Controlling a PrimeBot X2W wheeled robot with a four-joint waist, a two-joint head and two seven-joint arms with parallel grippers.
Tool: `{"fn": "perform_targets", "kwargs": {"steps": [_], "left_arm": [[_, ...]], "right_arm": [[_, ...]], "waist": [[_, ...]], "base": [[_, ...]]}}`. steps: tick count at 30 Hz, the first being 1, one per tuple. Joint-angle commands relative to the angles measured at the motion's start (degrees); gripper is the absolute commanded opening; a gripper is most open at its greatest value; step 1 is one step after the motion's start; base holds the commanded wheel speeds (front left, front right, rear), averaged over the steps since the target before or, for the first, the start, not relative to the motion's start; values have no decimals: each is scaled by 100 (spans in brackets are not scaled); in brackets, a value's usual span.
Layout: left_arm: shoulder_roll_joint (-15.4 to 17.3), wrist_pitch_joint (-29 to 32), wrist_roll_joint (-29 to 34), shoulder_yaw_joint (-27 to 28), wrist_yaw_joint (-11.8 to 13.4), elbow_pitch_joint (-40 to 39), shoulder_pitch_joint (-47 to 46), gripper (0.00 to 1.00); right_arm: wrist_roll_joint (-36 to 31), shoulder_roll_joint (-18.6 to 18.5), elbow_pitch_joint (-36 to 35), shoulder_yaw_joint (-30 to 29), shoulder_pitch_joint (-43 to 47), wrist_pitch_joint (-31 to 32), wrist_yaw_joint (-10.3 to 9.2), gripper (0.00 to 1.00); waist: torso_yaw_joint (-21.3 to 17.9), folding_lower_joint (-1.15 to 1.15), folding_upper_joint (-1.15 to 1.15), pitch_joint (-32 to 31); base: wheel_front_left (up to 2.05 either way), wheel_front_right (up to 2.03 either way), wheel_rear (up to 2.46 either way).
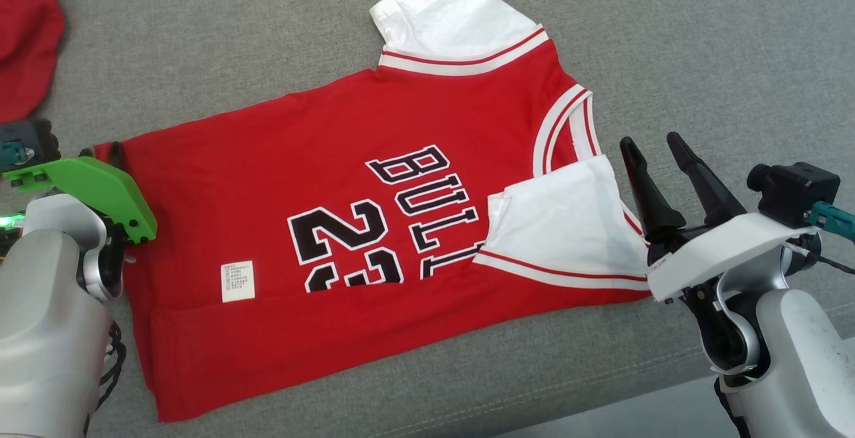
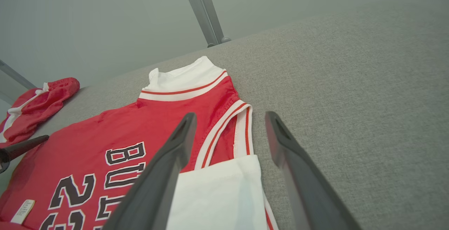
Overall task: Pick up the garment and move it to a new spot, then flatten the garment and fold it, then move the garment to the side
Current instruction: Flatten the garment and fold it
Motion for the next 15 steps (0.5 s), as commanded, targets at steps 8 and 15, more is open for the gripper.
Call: {"fn": "perform_targets", "kwargs": {"steps": [8, 15], "left_arm": [[-80, -118, 95, -165, -190, 174, -206, 0], [-204, -627, 74, -186, -307, -68, -79, 0]], "right_arm": [[79, -59, 85, 18, -148, -37, -3, 100], [-200, -266, 192, -30, -570, 218, -3, 100]], "waist": [[-1, 0, 66, -7], [226, 0, 66, -99]], "base": [[0, 0, 0], [0, 0, 0]]}}
